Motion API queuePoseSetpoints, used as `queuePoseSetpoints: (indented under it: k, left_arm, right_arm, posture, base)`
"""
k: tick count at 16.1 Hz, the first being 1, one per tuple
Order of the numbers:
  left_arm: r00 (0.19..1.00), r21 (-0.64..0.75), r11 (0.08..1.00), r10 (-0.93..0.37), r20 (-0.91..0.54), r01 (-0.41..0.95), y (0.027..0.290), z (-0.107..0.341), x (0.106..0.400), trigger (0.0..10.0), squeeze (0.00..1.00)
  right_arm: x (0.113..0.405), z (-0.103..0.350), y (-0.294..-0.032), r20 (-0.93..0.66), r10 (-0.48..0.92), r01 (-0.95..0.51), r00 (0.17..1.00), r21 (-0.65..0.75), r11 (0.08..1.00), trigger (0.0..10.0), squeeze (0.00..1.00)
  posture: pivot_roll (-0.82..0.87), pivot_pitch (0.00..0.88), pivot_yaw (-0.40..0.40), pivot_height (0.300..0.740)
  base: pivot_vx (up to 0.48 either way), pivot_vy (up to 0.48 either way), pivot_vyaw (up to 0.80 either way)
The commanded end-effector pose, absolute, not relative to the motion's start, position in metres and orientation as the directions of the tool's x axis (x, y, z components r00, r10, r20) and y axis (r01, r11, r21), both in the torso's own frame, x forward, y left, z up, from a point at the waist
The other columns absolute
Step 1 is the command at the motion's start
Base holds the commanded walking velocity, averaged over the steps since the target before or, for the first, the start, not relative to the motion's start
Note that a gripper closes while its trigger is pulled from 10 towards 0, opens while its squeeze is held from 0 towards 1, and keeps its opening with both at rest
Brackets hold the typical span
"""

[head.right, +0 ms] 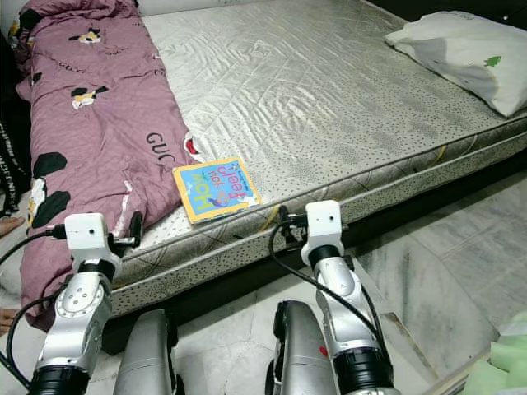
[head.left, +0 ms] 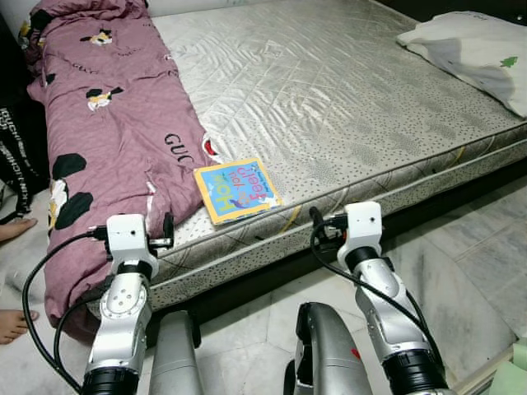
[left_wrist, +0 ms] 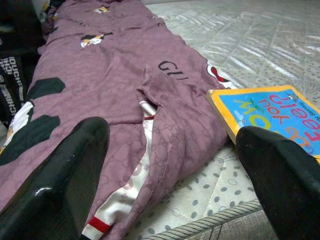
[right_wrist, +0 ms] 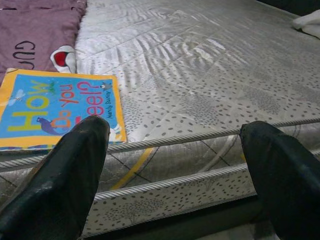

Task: Clean up the room

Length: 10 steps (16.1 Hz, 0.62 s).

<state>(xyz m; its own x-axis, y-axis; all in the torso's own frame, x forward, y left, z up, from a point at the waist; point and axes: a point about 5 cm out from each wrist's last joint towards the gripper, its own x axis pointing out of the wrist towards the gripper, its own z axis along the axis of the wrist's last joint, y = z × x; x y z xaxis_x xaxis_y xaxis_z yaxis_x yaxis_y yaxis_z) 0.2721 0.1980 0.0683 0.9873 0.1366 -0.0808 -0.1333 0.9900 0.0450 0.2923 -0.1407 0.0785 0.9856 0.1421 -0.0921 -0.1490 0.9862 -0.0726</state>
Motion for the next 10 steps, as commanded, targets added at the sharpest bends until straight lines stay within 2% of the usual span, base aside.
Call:
queuePoseSetpoints:
  k: [1,3,7,10]
  left_arm:
    - [0.987,0.039,0.991,0.131,-0.094,-0.128,0.1976,0.0663,0.2706,10.0,0.00]
    - [0.987,0.032,0.991,0.130,-0.097,-0.128,0.1974,0.0662,0.2704,10.0,0.00]
    - [0.986,0.027,0.991,0.130,-0.101,-0.128,0.1977,0.0661,0.2704,10.0,0.00]
    - [0.986,0.027,0.992,0.126,-0.106,-0.124,0.1979,0.0658,0.2709,10.0,0.00]
  right_arm:
    - [0.2920,0.0812,-0.1418,-0.080,0.142,-0.148,0.987,-0.066,0.987,10.0,0.00]
    - [0.2918,0.0811,-0.1409,-0.080,0.150,-0.155,0.985,-0.061,0.986,10.0,0.00]
    - [0.2916,0.0813,-0.1397,-0.080,0.160,-0.165,0.984,-0.051,0.985,10.0,0.00]
    - [0.2919,0.0809,-0.1398,-0.084,0.157,-0.161,0.984,-0.043,0.986,10.0,0.00]
  posture:
    - [0.02,0.061,-0.027,0.559]
    - [0.02,0.063,-0.028,0.559]
    - [0.02,0.069,-0.028,0.524]
    - [0.02,0.071,-0.025,0.524]
  base:
    - [0.000,0.000,0.00]
    - [0.000,0.000,0.00]
    - [0.000,0.000,0.00]
    - [0.000,0.000,0.00]
